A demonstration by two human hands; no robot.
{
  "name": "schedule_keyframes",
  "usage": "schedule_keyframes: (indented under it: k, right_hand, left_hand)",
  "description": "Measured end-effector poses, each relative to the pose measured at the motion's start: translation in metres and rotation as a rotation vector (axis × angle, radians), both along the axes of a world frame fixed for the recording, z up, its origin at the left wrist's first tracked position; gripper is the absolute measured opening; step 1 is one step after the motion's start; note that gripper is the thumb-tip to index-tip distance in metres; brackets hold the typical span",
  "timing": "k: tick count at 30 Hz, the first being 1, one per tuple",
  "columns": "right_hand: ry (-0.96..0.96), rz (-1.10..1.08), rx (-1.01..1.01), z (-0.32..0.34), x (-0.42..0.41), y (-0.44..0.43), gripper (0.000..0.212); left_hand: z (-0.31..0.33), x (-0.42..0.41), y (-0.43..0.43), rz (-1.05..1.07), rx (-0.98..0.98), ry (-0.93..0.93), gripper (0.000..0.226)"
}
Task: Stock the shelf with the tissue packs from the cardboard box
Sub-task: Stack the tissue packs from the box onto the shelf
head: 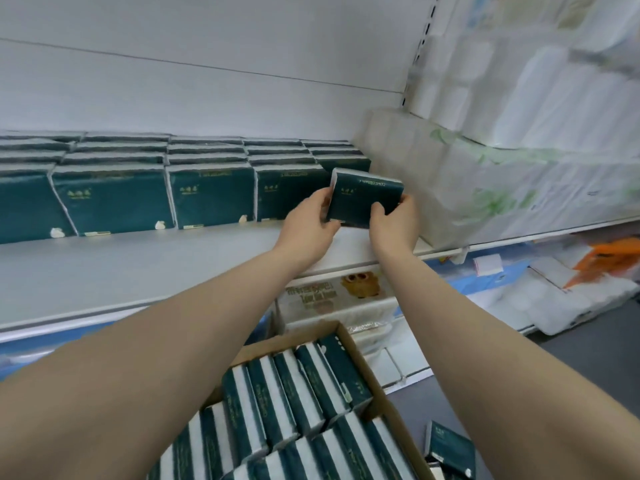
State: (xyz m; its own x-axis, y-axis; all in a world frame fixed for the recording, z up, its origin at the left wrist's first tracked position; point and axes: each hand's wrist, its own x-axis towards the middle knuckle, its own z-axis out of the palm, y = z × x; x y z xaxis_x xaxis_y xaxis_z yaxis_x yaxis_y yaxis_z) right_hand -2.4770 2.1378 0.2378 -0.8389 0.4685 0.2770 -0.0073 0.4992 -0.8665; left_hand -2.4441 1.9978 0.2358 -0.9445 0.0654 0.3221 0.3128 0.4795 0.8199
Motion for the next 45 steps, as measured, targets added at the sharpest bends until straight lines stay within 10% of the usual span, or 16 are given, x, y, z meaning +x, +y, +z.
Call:
schedule_keyframes:
  k: [29,45]
  right_hand:
    - [0.059,0.167,0.148,-0.016,-0.012,-0.007,0.041]
    - [0.217,0.264,0.141,-0.032,0.136,-0.052,0.031]
  left_hand:
    - [-0.017,-0.018,-0.003,0.001,-0.121,-0.097,0.071]
    - [-0.015,0.114,-0.085,0.146,-0.046,0.228,0.028]
